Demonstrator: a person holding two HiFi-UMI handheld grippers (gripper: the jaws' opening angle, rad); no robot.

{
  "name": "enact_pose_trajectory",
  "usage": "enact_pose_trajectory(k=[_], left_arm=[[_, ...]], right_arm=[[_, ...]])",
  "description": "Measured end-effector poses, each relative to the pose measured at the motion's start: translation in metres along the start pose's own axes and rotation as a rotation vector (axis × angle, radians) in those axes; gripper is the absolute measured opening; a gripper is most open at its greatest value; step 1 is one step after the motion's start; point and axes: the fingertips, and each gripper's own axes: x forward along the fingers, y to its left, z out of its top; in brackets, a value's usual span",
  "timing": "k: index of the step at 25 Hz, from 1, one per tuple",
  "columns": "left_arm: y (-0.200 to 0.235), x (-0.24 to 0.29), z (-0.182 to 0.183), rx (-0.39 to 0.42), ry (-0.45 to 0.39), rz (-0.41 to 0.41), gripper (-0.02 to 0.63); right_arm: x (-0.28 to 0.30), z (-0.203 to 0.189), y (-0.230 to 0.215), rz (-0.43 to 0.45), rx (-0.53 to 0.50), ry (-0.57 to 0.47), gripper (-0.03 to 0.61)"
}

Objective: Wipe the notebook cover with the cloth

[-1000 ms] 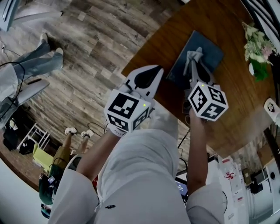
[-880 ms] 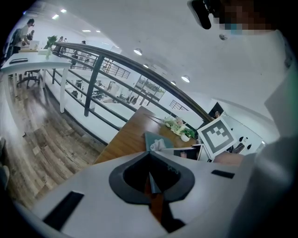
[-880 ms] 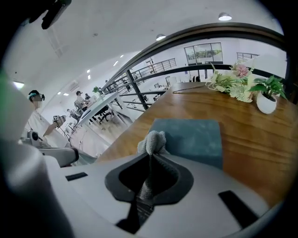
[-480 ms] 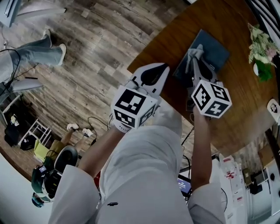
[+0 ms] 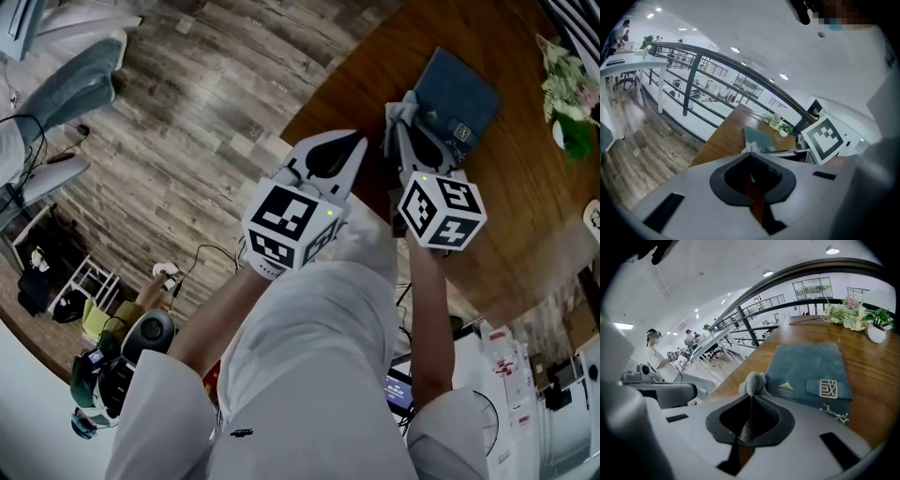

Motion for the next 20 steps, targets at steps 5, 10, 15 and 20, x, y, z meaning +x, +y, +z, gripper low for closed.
enact_pose_trajectory(k=[5, 10, 15, 20], left_arm=[[-0.003, 0.0, -0.005, 0.014, 0.017, -0.011, 0.02], [-0.007, -0.002, -0.008, 0.028, 0.033, -0.027, 0.02], [-0.015, 0.005, -0.012, 0.037, 0.048, -0.046, 0.02], [-0.021, 0.012, -0.011, 0.051, 0.06, -0.062, 0.02]], right_arm=[[-0.004, -0.012, 0.01, 0.019, -0.045, 0.014, 0.026], [-0.015, -0.018, 0.002, -0.009, -0.036, 0.005, 0.028], [-0.029, -0.024, -0.019, -0.052, -0.032, 0.004, 0.028], [-0.045, -0.028, -0.046, -0.109, -0.013, 0.009, 0.026]])
